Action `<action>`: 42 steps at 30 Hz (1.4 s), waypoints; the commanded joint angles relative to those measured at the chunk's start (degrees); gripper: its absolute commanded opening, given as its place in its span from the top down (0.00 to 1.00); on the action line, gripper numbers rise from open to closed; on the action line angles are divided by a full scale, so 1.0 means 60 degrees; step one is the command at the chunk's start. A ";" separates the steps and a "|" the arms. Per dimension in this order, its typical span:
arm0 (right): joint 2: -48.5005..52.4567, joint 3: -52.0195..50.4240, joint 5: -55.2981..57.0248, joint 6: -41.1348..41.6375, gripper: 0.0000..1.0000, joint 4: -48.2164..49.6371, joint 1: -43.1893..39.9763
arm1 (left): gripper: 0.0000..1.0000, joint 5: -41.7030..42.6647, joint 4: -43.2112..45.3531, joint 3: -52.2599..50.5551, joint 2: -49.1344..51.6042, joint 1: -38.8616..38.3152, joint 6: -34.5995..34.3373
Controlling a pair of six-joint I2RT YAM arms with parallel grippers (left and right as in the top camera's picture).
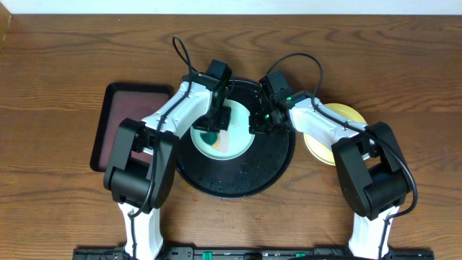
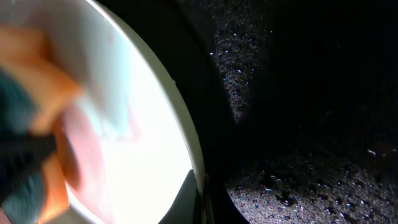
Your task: Clean dirty plates on tray and stack at the side
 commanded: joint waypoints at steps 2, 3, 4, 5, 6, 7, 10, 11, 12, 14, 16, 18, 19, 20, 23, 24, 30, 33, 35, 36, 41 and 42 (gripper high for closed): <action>0.0419 -0.0109 0.0058 -0.0146 0.99 -0.0120 0.0157 | 0.93 0.2091 -0.0321 0.0404 -0.0488 0.0233 0.1362; 0.0419 -0.0109 0.0055 -0.0146 0.99 -0.0120 0.0157 | 0.93 0.2091 -0.0324 0.0532 -0.0699 0.0412 0.1355; 0.0415 -0.0109 0.0029 -0.0149 0.99 -0.0120 0.0157 | 0.93 0.2018 -0.0321 0.0627 -0.0892 0.0579 0.1246; 0.0415 -0.0109 -0.0011 -0.0153 0.99 -0.0120 0.0157 | 0.93 0.1807 -0.0324 0.0718 -0.1107 0.0758 0.1038; 0.0415 -0.0109 -0.0069 -0.0197 0.99 -0.0120 0.0157 | 0.93 0.1402 -0.0324 0.0816 -0.1392 0.1002 0.0729; 0.0412 -0.0106 -0.0197 -0.0302 0.99 -0.0117 0.0153 | 0.93 0.1075 -0.0324 0.0874 -0.1625 0.1209 0.0517; 0.0346 -0.0098 -0.0288 -0.0299 0.99 -0.0146 0.0153 | 0.93 -0.0066 -0.0324 0.0907 -0.2430 0.1909 -0.0018; 0.0248 -0.0098 -0.0288 -0.0372 0.99 -0.0175 0.0153 | 0.93 -0.0546 -0.0382 0.0907 -0.2754 0.2255 -0.0270; 0.0138 -0.0098 -0.0273 -0.0452 0.99 -0.0208 0.0153 | 0.92 -0.0765 -0.0433 0.0907 -0.2922 0.2466 -0.0368; -0.0131 -0.0098 -0.0058 -0.0561 0.99 -0.0324 0.0168 | 0.92 -0.1118 -0.0568 0.0907 -0.3209 0.2925 -0.0514; -0.0532 -0.0098 0.0466 -0.0634 0.99 -0.0535 0.0182 | 0.93 -0.1166 -0.0765 0.0907 -0.3344 0.3377 -0.0510; -0.0914 -0.0098 0.1038 -0.0670 0.99 -0.0732 0.0226 | 0.92 -0.1162 -0.0965 0.0903 -0.3348 0.3708 -0.0506; -0.1195 -0.0098 0.1450 -0.0769 0.99 -0.0856 0.0284 | 0.92 -0.1162 -0.1071 0.0885 -0.3311 0.3858 -0.0506; -0.1486 -0.0098 0.1905 -0.0856 0.99 -0.0984 0.0361 | 0.92 -0.1162 -0.1147 0.0860 -0.3297 0.3956 -0.0510; -0.2339 -0.0098 0.3614 -0.1053 0.99 -0.1362 0.0714 | 0.92 -0.1158 -0.1231 0.0634 -0.3282 0.4178 -0.0510; -0.2579 -0.0098 0.4226 -0.1129 0.99 -0.1461 0.0867 | 0.92 -0.1158 -0.1257 0.0583 -0.3279 0.4200 -0.0510; -0.3949 -0.0098 0.9049 -0.1475 0.99 -0.1734 0.2379 | 0.92 -0.1158 -0.1286 0.0437 -0.3129 0.4218 -0.0517; -0.4156 -0.0098 1.1362 -0.1475 0.99 -0.1727 0.3184 | 0.92 -0.1155 -0.1286 0.0437 -0.3093 0.4218 -0.0590; -0.4175 -0.0098 1.2754 -0.1661 0.99 -0.1708 0.3727 | 0.92 -0.1158 -0.1282 0.0437 -0.3075 0.4218 -0.0586; -0.4171 -0.0098 1.3256 -0.1745 0.99 -0.1698 0.3945 | 0.92 -0.1158 -0.1282 0.0437 -0.3067 0.4218 -0.0586; -0.4171 -0.0098 1.5664 -0.1800 0.99 -0.1687 0.4870 | 0.92 -0.1158 -0.1282 0.0437 -0.3064 0.4218 -0.0586; -0.4171 -0.0098 1.6043 -0.1800 0.99 -0.1687 0.4998 | 0.92 -0.1158 -0.1286 0.0437 -0.3064 0.4218 -0.0586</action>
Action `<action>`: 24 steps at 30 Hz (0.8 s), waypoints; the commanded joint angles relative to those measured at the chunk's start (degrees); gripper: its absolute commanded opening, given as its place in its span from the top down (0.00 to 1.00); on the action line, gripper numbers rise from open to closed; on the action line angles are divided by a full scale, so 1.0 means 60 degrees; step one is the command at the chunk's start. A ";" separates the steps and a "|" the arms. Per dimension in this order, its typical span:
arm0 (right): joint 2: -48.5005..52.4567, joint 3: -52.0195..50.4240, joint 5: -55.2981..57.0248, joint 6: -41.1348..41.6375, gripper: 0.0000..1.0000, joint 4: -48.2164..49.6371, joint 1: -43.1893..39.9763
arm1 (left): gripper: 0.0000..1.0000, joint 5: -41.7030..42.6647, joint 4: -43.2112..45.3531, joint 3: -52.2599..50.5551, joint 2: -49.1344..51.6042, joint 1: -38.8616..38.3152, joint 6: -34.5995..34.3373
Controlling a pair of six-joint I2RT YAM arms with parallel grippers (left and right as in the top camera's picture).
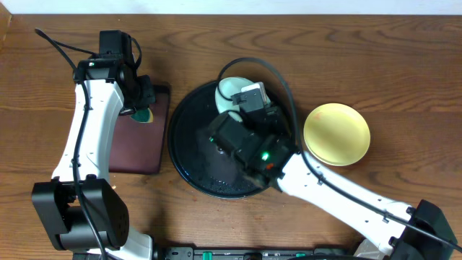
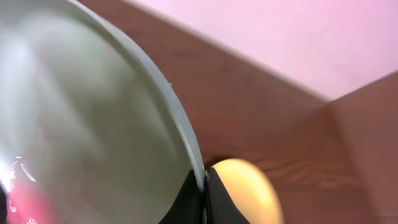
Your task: Clean dirty plates on tray and stack at the side
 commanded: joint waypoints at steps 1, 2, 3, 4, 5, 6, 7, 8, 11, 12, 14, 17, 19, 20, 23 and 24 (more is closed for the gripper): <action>-0.0124 0.0036 0.3238 -0.0113 0.99 0.0036 0.0532 | 0.92 -0.0117 -0.0015 -0.0058 0.0087 0.0022 -0.0066; -0.0124 0.0036 0.3490 -0.0113 0.99 0.0036 0.0605 | 0.92 -0.0120 -0.0015 -0.0058 0.0087 0.0022 -0.0066; -0.0124 0.0036 0.3723 -0.0113 0.99 0.0029 0.0678 | 0.92 -0.0120 -0.0018 -0.0058 0.0087 0.0022 -0.0066; -0.0124 0.0036 0.3858 -0.0117 0.99 0.0022 0.0718 | 0.92 -0.0120 -0.0018 -0.0058 0.0087 0.0022 -0.0066; -0.0124 0.0036 0.3909 -0.0175 0.99 0.0022 0.0732 | 0.92 -0.0120 -0.0018 -0.0058 0.0087 0.0022 -0.0069; -0.0124 0.0036 0.3916 -0.0189 0.99 0.0018 0.0732 | 0.92 -0.0120 -0.0018 -0.0058 0.0087 0.0022 -0.0066; -0.0124 0.0036 0.3905 -0.0189 0.99 0.0011 0.0729 | 0.92 -0.0120 -0.0018 -0.0058 0.0087 0.0022 -0.0066; -0.0124 0.0036 0.3836 -0.0182 0.99 -0.0015 0.0725 | 0.92 -0.0120 -0.0018 -0.0058 0.0087 0.0022 -0.0069; -0.0124 0.0036 0.2987 -0.0178 0.99 -0.0168 0.0685 | 0.92 -0.0120 -0.0022 -0.0058 0.0087 0.0022 -0.0066; -0.0124 0.0036 0.2408 -0.0171 0.99 -0.0244 0.0648 | 0.92 -0.0120 -0.0022 -0.0058 0.0087 0.0022 -0.0066; -0.0124 0.0036 0.0634 0.0160 0.99 -0.0474 0.0470 | 0.92 -0.0120 -0.0025 -0.0058 0.0087 0.0022 -0.0066; -0.0168 0.0036 -0.1548 0.1191 0.99 -0.0831 0.0040 | 0.92 -0.0120 -0.0025 -0.0058 0.0087 0.0022 -0.0066; -0.0284 0.0036 -0.3024 0.1665 0.99 -0.1013 -0.0444 | 0.92 -0.0120 -0.0025 -0.0058 0.0087 0.0022 -0.0066; -0.0379 0.0036 -0.3606 0.1756 0.99 -0.1082 -0.0721 | 0.92 -0.0120 -0.0025 -0.0058 0.0087 0.0022 -0.0066; -0.0754 0.0036 -0.5220 0.1800 0.99 -0.1253 -0.1818 | 0.92 -0.0120 -0.0022 -0.0058 0.0087 0.0022 -0.0062; -0.0922 0.0036 -0.5829 0.1796 0.99 -0.1308 -0.2266 | 0.92 -0.0120 -0.0022 -0.0058 0.0087 0.0022 -0.0066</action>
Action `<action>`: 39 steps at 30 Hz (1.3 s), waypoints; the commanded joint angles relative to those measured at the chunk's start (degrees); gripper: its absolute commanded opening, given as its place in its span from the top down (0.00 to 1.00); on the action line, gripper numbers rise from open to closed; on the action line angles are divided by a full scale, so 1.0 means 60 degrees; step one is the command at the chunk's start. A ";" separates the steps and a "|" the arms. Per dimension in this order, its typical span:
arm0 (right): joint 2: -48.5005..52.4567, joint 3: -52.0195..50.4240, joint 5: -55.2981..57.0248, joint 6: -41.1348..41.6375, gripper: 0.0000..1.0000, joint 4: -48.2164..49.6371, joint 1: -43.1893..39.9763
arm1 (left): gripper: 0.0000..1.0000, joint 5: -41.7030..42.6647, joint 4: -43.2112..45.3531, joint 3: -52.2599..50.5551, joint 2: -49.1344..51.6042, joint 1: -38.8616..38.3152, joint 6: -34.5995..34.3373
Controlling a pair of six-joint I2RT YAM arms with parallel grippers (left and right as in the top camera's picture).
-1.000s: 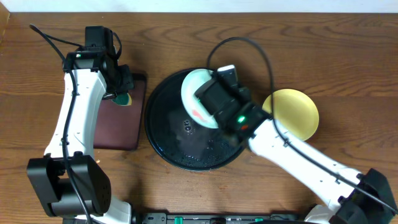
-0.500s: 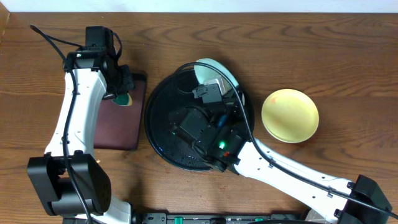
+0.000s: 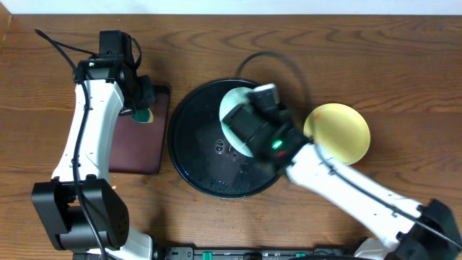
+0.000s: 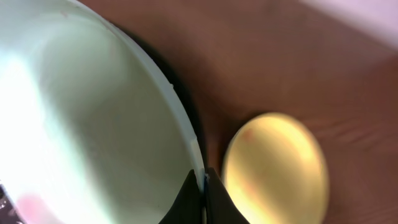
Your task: Clean dirty plates on tray and stack at the side
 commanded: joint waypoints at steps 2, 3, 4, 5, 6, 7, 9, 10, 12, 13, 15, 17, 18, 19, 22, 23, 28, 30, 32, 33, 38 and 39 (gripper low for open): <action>-0.1126 0.0040 -0.4062 0.0619 0.99 -0.0280 -0.2255 | 0.92 -0.0117 -0.0018 -0.0058 0.0087 0.0022 -0.0066; -0.1290 0.0040 -0.4637 0.0623 0.99 -0.0408 -0.2761 | 0.92 -0.0117 -0.0018 -0.0058 0.0087 0.0022 -0.0066; -0.1464 0.0040 -0.5286 0.0623 0.99 -0.0612 -0.3410 | 0.92 -0.0117 -0.0018 -0.0058 0.0087 0.0022 -0.0066; -0.1585 0.0040 -0.5657 0.0623 0.99 -0.0801 -0.3898 | 0.92 -0.0117 -0.0018 -0.0058 0.0087 0.0022 -0.0066; -0.1690 0.0040 -0.5974 0.0623 0.99 -0.1086 -0.4499 | 0.92 -0.0117 -0.0018 -0.0058 0.0087 0.0022 -0.0066; -0.1759 0.0040 -0.6073 0.0619 0.99 -0.1381 -0.5005 | 0.92 -0.0117 -0.0018 -0.0058 0.0087 0.0022 -0.0066; -0.1774 0.0029 -0.5989 0.0459 0.99 -0.1993 -0.5978 | 0.92 -0.0117 -0.0015 -0.0058 0.0087 0.0022 -0.0066; -0.1752 -0.0011 -0.5941 0.0310 0.99 -0.2208 -0.6397 | 0.92 -0.0117 -0.0011 -0.0058 0.0087 0.0022 -0.0066; -0.1705 -0.0237 -0.5770 0.0062 0.99 -0.2484 -0.7282 | 0.92 -0.0117 -0.0011 -0.0058 0.0087 0.0022 -0.0066; -0.1690 -0.0350 -0.5778 -0.0058 0.99 -0.2495 -0.7552 | 0.92 -0.0117 -0.0011 -0.0058 0.0087 0.0022 -0.0066; -0.1650 -0.0761 -0.5781 -0.0219 0.99 -0.2361 -0.8211 | 0.92 -0.0117 -0.0011 -0.0058 0.0087 0.0022 -0.0066; -0.1628 -0.1177 -0.5778 -0.0284 0.99 -0.2098 -0.8623 | 0.92 -0.0117 -0.0011 -0.0058 0.0087 0.0022 -0.0066; -0.1628 -0.1410 -0.5778 -0.0284 0.99 -0.1916 -0.8783 | 0.92 -0.0117 -0.0011 -0.0058 0.0087 0.0022 -0.0066; -0.1628 -0.1690 -0.5774 -0.0284 0.99 -0.1672 -0.8943 | 0.92 -0.0117 -0.0011 -0.0058 0.0087 0.0022 -0.0066; -0.1625 -0.2408 -0.5774 -0.0280 0.99 -0.0951 -0.9224 | 0.93 -0.0120 -0.0011 -0.0058 0.0087 0.0022 -0.0066; -0.1625 -0.2641 -0.5778 -0.0280 0.99 -0.0674 -0.9293 | 0.92 -0.0120 -0.0011 -0.0058 0.0087 0.0022 -0.0066; -0.1621 -0.3515 -0.6022 -0.0521 0.90 0.0911 -0.9333 | 0.92 -0.0124 0.0011 -0.0058 0.0087 0.0022 -0.0058; -0.1621 -0.3668 -0.6328 -0.0798 0.76 0.1315 -0.9333 | 0.92 -0.0127 0.0029 -0.0058 0.0087 0.0022 -0.0058; -0.1610 -0.3701 -0.6459 -0.0856 0.60 0.1406 -0.9333 | 0.92 -0.0251 0.0036 -0.0058 0.0087 0.0022 -0.0058; -0.1610 -0.3701 -0.6459 -0.0860 0.54 0.1402 -0.9333 | 0.92 -0.0382 0.0025 -0.0058 0.0087 0.0022 -0.0058; -0.1614 -0.3701 -0.6645 -0.1005 0.34 0.1300 -0.9304 | 0.92 -0.0943 -0.0022 -0.0058 0.0087 0.0022 0.0127; -0.1614 -0.3690 -0.6940 -0.1180 0.28 0.1304 -0.9304 | 0.92 -0.0943 -0.0011 -0.0058 0.0087 0.0022 0.0361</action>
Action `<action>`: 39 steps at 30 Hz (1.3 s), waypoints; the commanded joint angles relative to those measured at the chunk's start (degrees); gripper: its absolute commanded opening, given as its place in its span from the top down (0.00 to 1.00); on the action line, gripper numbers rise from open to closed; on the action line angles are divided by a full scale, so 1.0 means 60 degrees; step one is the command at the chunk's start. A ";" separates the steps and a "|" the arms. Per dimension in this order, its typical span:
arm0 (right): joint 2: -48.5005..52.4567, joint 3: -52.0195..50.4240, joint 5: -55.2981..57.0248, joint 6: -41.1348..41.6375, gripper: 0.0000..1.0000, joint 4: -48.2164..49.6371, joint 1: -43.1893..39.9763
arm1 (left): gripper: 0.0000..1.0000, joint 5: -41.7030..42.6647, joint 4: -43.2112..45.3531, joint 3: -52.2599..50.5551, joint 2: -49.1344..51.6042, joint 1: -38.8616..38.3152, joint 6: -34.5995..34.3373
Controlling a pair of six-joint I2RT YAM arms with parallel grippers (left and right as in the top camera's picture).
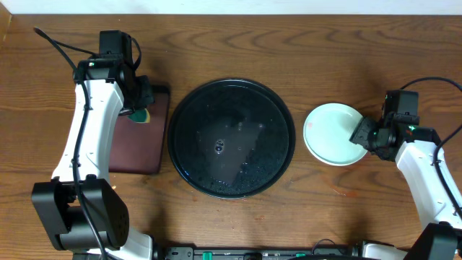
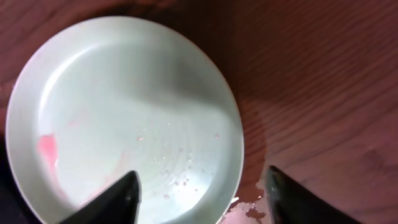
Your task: Clean dirty plates on tray and stack at the side
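A pale green plate lies on the table to the right of the black round tray, which holds only water drops. In the right wrist view the plate shows a pink smear at its left and small droplets. My right gripper is open, its fingers astride the plate's right rim without touching it. At the far left, my left gripper hovers over a dark red tray with a green and orange sponge at its tip; its jaws are hidden. No yellow plate shows.
A little water lies on the wood beside the green plate's rim. The wooden table's far edge meets a white wall at the top of the overhead view. The right arm's cable loops over the table's right side.
The green plate was held over the black tray's right part, next to the yellow plate. It now lies where the yellow plate lay, and my right gripper has opened. The left arm has not moved.
First my left gripper held the sponge on the green plate in the black tray while the right gripper pinched its rim. Then the left arm stood over the red tray and the right held the plate lifted. Now the plate lies at the right, released.
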 commanded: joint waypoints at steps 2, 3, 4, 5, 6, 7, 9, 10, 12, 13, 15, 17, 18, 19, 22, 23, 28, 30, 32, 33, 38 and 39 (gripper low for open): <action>0.0022 0.0004 -0.1158 -0.0532 0.19 -0.0018 -0.0044 | 0.92 -0.0477 0.0025 -0.0058 0.0091 0.0022 0.0801; 0.0022 0.0026 -0.1304 -0.0532 0.17 -0.0022 -0.0044 | 0.92 -0.0477 0.0033 -0.0058 0.0098 0.0022 0.0951; 0.0022 0.0106 -0.1570 -0.0535 0.15 -0.0036 -0.0044 | 0.92 -0.0477 0.0062 -0.0058 0.0157 0.0022 0.1235; 0.0022 0.0157 -0.1636 -0.0543 0.14 -0.0040 -0.0044 | 0.92 -0.0481 0.0098 -0.0062 0.0222 0.0026 0.1392; 0.0022 0.0215 -0.1661 -0.0576 0.13 -0.0058 -0.0047 | 0.92 -0.0525 0.0178 -0.0084 0.0324 0.0026 0.1486; 0.0022 0.0390 -0.1665 -0.0750 0.11 -0.0164 -0.0044 | 0.92 -0.0750 0.0321 -0.0171 0.0554 0.0026 0.1497; 0.0018 0.0623 -0.1661 -0.0958 0.10 -0.0382 -0.0044 | 0.92 -0.0911 0.0397 -0.0262 0.0911 0.0026 0.1501; 0.0018 0.0732 -0.1661 -0.1056 0.09 -0.0506 -0.0044 | 0.92 -0.0907 0.0426 -0.0302 0.1111 0.0026 0.1497; 0.0018 0.0907 -0.1657 -0.1140 0.08 -0.0703 -0.0044 | 0.92 -0.0903 0.0419 -0.0342 0.1534 0.0022 0.1494; 0.0018 0.0991 -0.1661 -0.1140 0.08 -0.0798 -0.0044 | 0.92 -0.0903 0.0404 -0.0353 0.1734 0.0022 0.1494; 0.0018 0.1158 -0.1661 -0.1140 0.07 -0.0987 -0.0047 | 0.93 -0.0903 0.0357 -0.0361 0.2087 0.0022 0.1494; 0.0015 0.1341 -0.1661 -0.1144 0.08 -0.1180 -0.0047 | 0.92 -0.0903 0.0335 -0.0361 0.2379 0.0022 0.1490; 0.0000 0.1472 -0.1661 -0.1140 0.08 -0.1326 -0.0044 | 0.91 -0.0903 0.0313 -0.0361 0.2503 0.0022 0.1486; -0.0029 0.1592 -0.1661 -0.1140 0.08 -0.1475 -0.0047 | 0.83 -0.0903 0.0310 -0.0361 0.2554 0.0022 0.1486; -0.0127 0.2167 -0.1657 -0.1366 0.01 -0.1993 -0.0044 | 0.35 -0.0907 0.0306 -0.0357 0.2565 0.0022 0.1483; -0.0153 0.2353 -0.1654 -0.1388 0.01 -0.2164 -0.0044 | 0.31 -0.0907 0.0306 -0.0342 0.2554 0.0026 0.1483; -0.0386 0.3588 -0.1300 -0.1392 0.01 -0.3395 -0.0044 | 0.27 -0.0907 -0.0302 0.0284 0.2098 0.0022 0.1486; -0.0528 0.4091 -0.1147 -0.1392 0.01 -0.3920 -0.0047 | 0.27 -0.0903 -0.0561 0.0612 0.1698 0.0022 0.1453; -0.0692 0.4561 -0.1107 -0.1395 0.01 -0.4371 -0.0047 | 0.27 -0.0900 -0.0619 0.0754 0.1155 0.0022 0.1453; -0.0780 0.4812 -0.1045 -0.1453 0.01 -0.4564 -0.0058 | 0.27 -0.0882 -0.0627 0.0754 0.0834 0.0022 0.1453; -0.1515 0.6320 -0.0182 -0.1861 0.01 -0.5493 -0.0055 | 0.27 -0.0831 -0.0623 0.0750 -0.0401 0.0022 0.1457; -0.1716 0.6623 0.0007 -0.2022 0.01 -0.5566 -0.0055 | 0.27 -0.0831 -0.0623 0.0750 -0.0583 0.0022 0.1457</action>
